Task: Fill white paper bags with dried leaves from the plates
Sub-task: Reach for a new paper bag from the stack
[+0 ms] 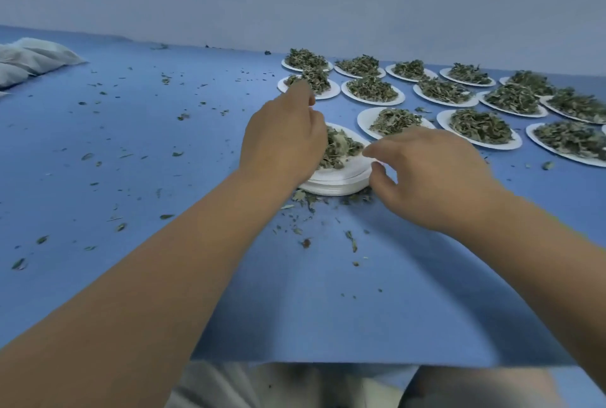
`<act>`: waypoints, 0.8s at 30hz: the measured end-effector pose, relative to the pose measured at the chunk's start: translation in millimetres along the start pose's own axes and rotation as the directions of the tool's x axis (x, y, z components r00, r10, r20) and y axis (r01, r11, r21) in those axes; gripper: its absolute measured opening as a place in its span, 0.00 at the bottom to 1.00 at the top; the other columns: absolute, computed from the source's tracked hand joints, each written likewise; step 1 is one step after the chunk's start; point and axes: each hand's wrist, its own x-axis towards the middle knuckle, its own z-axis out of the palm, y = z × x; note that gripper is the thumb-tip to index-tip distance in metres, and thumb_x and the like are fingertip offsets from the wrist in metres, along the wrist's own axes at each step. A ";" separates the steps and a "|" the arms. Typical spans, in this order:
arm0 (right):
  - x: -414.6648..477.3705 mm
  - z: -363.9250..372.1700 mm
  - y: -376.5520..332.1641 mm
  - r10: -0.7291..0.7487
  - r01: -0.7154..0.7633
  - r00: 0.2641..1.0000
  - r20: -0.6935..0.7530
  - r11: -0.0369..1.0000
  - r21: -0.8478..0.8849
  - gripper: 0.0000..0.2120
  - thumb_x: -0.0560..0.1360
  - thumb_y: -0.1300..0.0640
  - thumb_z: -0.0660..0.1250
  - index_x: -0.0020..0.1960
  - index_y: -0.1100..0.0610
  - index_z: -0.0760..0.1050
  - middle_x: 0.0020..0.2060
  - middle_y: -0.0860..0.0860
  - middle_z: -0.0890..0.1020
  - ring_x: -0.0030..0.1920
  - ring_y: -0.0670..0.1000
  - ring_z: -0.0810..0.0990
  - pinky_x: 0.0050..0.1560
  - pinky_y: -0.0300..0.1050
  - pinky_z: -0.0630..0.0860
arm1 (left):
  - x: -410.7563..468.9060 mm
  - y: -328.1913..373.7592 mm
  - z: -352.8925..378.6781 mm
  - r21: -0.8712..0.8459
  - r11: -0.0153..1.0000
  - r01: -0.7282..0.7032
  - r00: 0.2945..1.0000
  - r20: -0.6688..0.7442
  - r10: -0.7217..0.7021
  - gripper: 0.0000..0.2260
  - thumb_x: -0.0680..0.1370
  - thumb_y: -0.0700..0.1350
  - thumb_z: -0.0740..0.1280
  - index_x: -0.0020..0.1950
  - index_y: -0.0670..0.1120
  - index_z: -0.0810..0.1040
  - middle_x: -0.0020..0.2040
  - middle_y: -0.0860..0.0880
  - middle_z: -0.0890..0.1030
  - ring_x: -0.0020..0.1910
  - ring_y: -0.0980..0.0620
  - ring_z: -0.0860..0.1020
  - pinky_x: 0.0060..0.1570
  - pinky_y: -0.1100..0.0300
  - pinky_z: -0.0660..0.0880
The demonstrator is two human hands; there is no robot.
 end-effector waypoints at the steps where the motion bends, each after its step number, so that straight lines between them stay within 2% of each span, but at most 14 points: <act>1: -1.9 1.4 7.1 0.030 -0.030 1.000 0.004 1.000 0.000 0.15 0.78 0.50 0.56 0.51 0.54 0.80 0.43 0.49 0.84 0.48 0.56 0.80 0.42 0.51 0.79 | 1.2 14.5 5.0 -0.025 0.999 -0.042 0.999 -0.007 0.042 0.09 0.80 0.44 0.56 0.57 0.47 0.73 0.32 0.53 0.70 0.31 0.54 0.69 0.28 0.56 0.59; 4: -15.9 5.4 35.2 0.153 -0.152 0.988 -0.017 0.988 0.036 0.12 0.78 0.53 0.61 0.52 0.55 0.81 0.44 0.51 0.84 0.47 0.58 0.80 0.41 0.53 0.79 | 3.4 63.8 27.3 -0.110 0.981 -0.160 0.986 0.021 0.163 0.09 0.80 0.44 0.56 0.56 0.46 0.73 0.35 0.51 0.73 0.34 0.48 0.71 0.31 0.52 0.63; 8: -55.0 11.9 86.4 0.380 -0.380 0.925 -0.003 0.925 0.026 0.07 0.76 0.54 0.63 0.44 0.53 0.79 0.35 0.52 0.77 0.44 0.58 0.77 0.35 0.50 0.75 | -2.8 136.4 74.0 -0.232 0.946 -0.227 0.953 0.149 0.265 0.07 0.81 0.44 0.57 0.55 0.45 0.73 0.42 0.47 0.77 0.40 0.44 0.73 0.36 0.51 0.66; 11: -95.2 19.8 137.1 0.543 -0.542 0.840 0.018 0.840 -0.009 0.08 0.73 0.56 0.66 0.36 0.54 0.73 0.29 0.50 0.71 0.41 0.58 0.72 0.31 0.47 0.63 | -15.1 190.0 109.3 -0.358 0.913 -0.195 0.913 0.275 0.303 0.07 0.80 0.45 0.58 0.54 0.45 0.74 0.43 0.47 0.77 0.42 0.43 0.74 0.39 0.51 0.68; 14: -134.9 29.3 186.9 0.728 -0.724 0.685 0.025 0.685 -0.078 0.15 0.77 0.55 0.63 0.33 0.59 0.72 0.31 0.52 0.71 0.45 0.61 0.74 0.37 0.50 0.68 | -30.8 219.0 138.5 -0.459 0.886 -0.069 0.837 0.456 0.302 0.08 0.81 0.45 0.58 0.53 0.46 0.76 0.41 0.47 0.78 0.45 0.42 0.77 0.42 0.49 0.73; 16: -153.0 33.3 214.2 0.813 -0.803 0.580 0.053 0.582 -0.131 0.17 0.79 0.53 0.59 0.35 0.59 0.74 0.37 0.53 0.73 0.55 0.62 0.74 0.44 0.52 0.73 | -37.5 221.1 152.9 -0.477 0.878 -0.028 0.780 0.539 0.318 0.09 0.81 0.44 0.59 0.52 0.47 0.78 0.38 0.49 0.77 0.43 0.42 0.78 0.39 0.51 0.73; 17: -158.3 35.4 227.3 0.850 -0.830 0.519 0.089 0.527 -0.183 0.18 0.80 0.50 0.57 0.40 0.58 0.79 0.45 0.54 0.76 0.64 0.61 0.71 0.53 0.55 0.75 | -38.2 218.9 158.8 -0.485 0.874 -0.014 0.769 0.554 0.320 0.09 0.80 0.43 0.59 0.51 0.49 0.79 0.38 0.50 0.78 0.40 0.44 0.77 0.36 0.53 0.71; 18: -160.4 37.8 239.4 0.883 -0.853 0.449 0.139 0.469 -0.228 0.20 0.80 0.47 0.55 0.49 0.57 0.81 0.57 0.56 0.76 0.72 0.61 0.66 0.61 0.58 0.72 | -38.1 215.7 163.2 -0.495 0.869 0.005 0.770 0.556 0.313 0.09 0.79 0.43 0.59 0.49 0.50 0.79 0.39 0.52 0.79 0.37 0.46 0.76 0.34 0.55 0.71; 20: -161.3 40.6 259.5 0.919 -0.892 0.325 0.224 0.376 -0.249 0.24 0.81 0.44 0.52 0.63 0.58 0.78 0.76 0.58 0.65 0.80 0.59 0.54 0.71 0.64 0.64 | -38.5 210.8 168.6 -0.510 0.859 0.044 0.781 0.553 0.288 0.09 0.78 0.43 0.59 0.44 0.52 0.79 0.44 0.53 0.82 0.32 0.52 0.74 0.33 0.56 0.74; 22: -158.5 42.7 276.5 0.931 -0.921 0.260 0.256 0.319 -0.225 0.26 0.82 0.44 0.51 0.69 0.59 0.74 0.81 0.57 0.55 0.81 0.58 0.49 0.74 0.65 0.59 | -38.8 210.1 171.2 -0.517 0.853 0.070 0.778 0.564 0.278 0.09 0.78 0.43 0.60 0.42 0.53 0.78 0.54 0.54 0.82 0.29 0.56 0.73 0.33 0.57 0.75; 24: -154.3 45.2 288.7 0.938 -0.936 0.215 0.273 0.277 -0.215 0.28 0.82 0.44 0.50 0.72 0.60 0.71 0.80 0.57 0.57 0.80 0.59 0.51 0.74 0.66 0.60 | -38.0 211.5 172.1 -0.523 0.847 0.100 0.776 0.574 0.263 0.09 0.78 0.43 0.60 0.42 0.53 0.77 0.57 0.53 0.82 0.30 0.57 0.74 0.36 0.54 0.77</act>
